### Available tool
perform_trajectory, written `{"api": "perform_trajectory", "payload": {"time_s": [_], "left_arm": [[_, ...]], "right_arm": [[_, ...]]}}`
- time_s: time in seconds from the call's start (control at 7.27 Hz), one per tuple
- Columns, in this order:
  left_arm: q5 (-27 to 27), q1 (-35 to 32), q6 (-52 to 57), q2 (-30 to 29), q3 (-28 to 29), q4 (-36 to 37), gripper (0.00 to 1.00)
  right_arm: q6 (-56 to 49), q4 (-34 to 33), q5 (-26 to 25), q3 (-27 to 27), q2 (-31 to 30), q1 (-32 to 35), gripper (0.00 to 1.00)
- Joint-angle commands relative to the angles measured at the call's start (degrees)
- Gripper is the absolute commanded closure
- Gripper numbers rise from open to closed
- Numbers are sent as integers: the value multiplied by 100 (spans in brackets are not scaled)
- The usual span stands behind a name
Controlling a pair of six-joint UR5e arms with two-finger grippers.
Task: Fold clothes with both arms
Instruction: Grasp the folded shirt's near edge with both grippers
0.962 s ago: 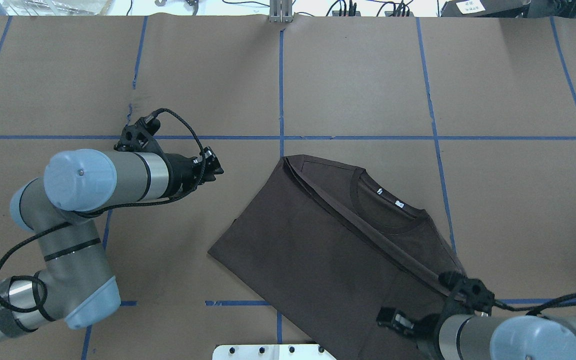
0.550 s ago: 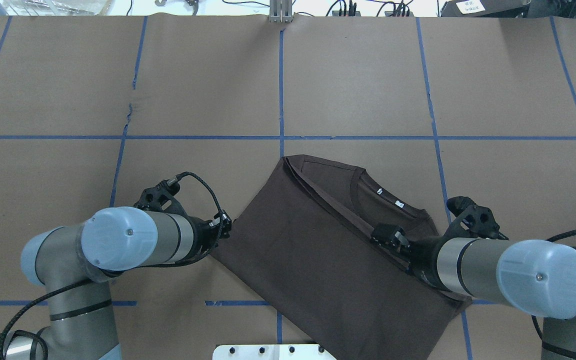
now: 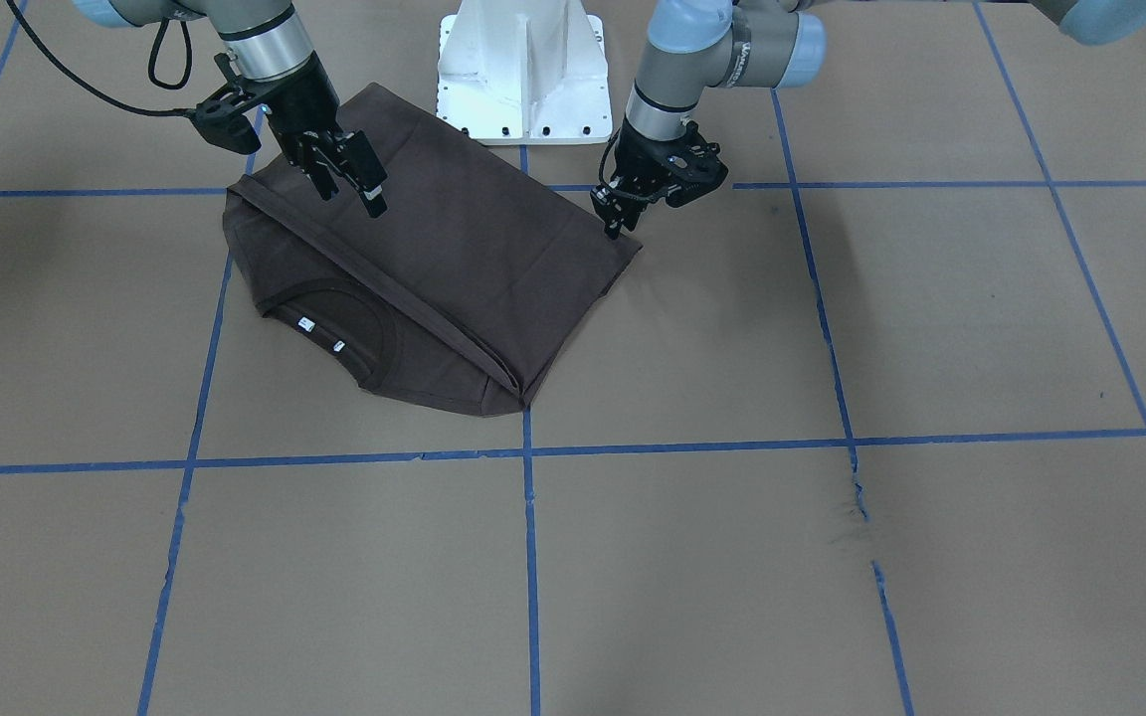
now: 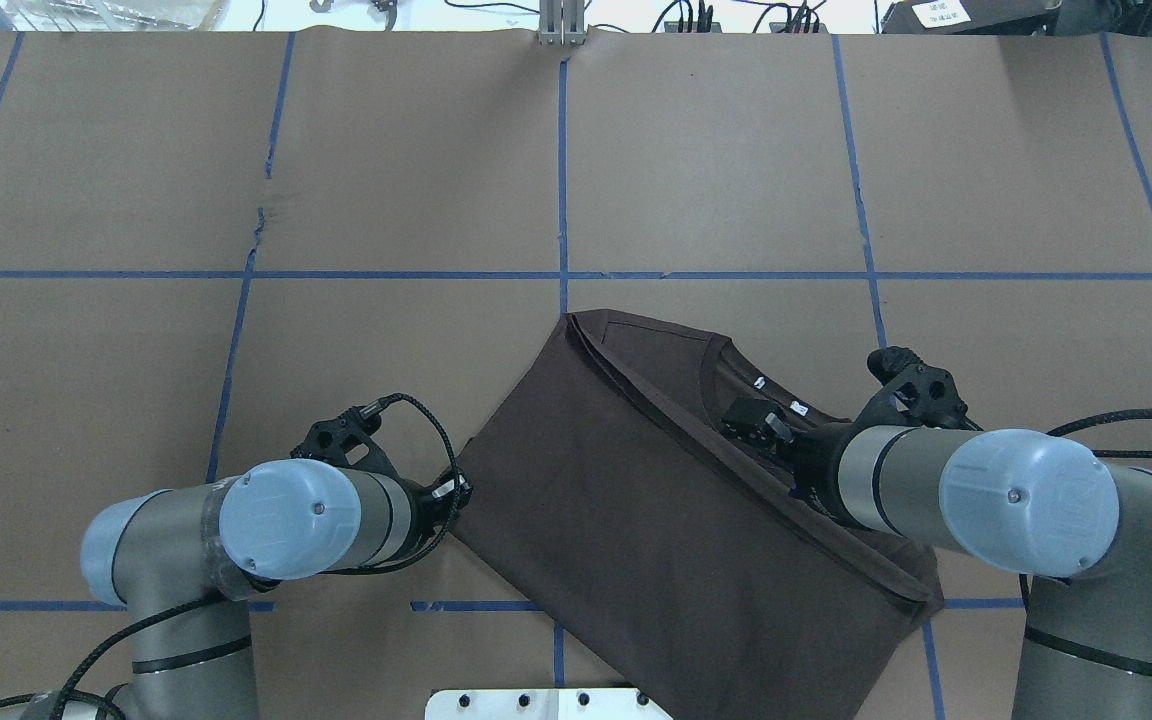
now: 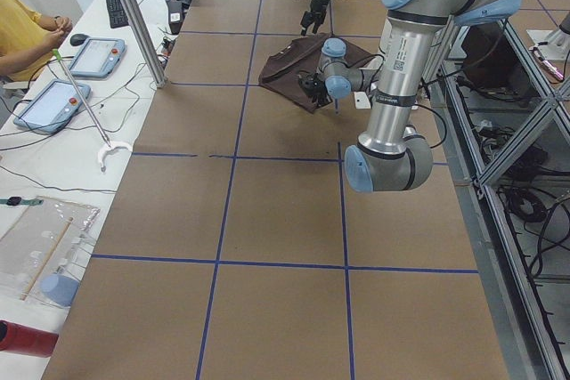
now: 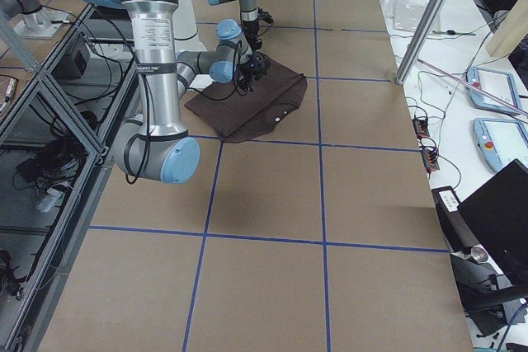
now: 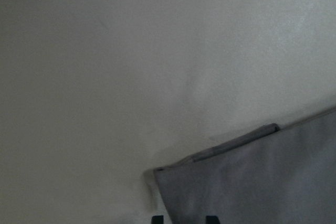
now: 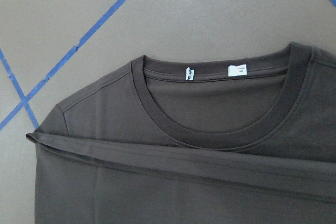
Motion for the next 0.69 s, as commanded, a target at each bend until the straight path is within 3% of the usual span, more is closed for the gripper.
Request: {"api": "perform_trajectory", "payload": {"time_s": [0.0, 0.55], "left_arm": [[158, -6, 24, -12, 57, 2, 61], [264, -6, 32, -12, 215, -7, 61]], "right_arm": [[4, 0, -3, -34, -3, 11, 0], [4, 0, -3, -60, 6, 11, 0]]}}
